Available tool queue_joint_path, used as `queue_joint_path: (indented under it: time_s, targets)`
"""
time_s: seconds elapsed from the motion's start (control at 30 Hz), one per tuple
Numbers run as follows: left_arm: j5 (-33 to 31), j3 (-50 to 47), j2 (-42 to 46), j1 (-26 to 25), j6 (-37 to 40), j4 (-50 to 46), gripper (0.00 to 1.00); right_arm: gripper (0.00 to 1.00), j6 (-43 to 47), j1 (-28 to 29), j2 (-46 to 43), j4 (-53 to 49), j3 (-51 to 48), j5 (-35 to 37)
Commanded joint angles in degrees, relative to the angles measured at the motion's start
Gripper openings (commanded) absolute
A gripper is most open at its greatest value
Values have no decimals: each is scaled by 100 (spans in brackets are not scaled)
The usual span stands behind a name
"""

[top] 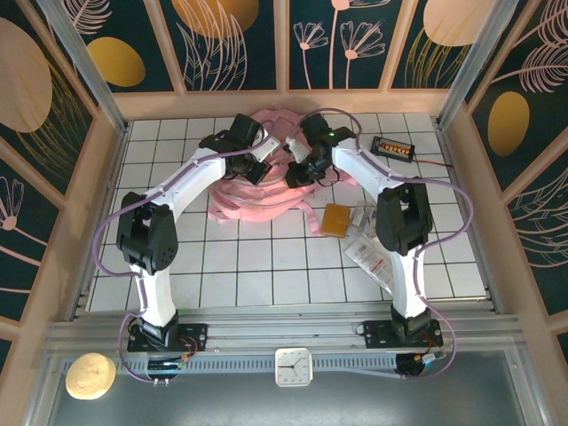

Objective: Pack the student bag

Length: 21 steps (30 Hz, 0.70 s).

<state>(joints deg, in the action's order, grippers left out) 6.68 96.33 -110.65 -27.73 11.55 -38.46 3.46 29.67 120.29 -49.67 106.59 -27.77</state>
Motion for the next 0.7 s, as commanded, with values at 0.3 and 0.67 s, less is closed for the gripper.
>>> queue_joint_path:
  time_s: [0.3, 0.67]
  targets:
    - [318, 166, 148, -132, -1354, 600, 0, 0, -1543, 395, -35, 1175, -214, -1097]
    - [-1123, -564, 416, -119, -179, 374, 59, 0, -1030, -505, -747, 837, -903, -1036]
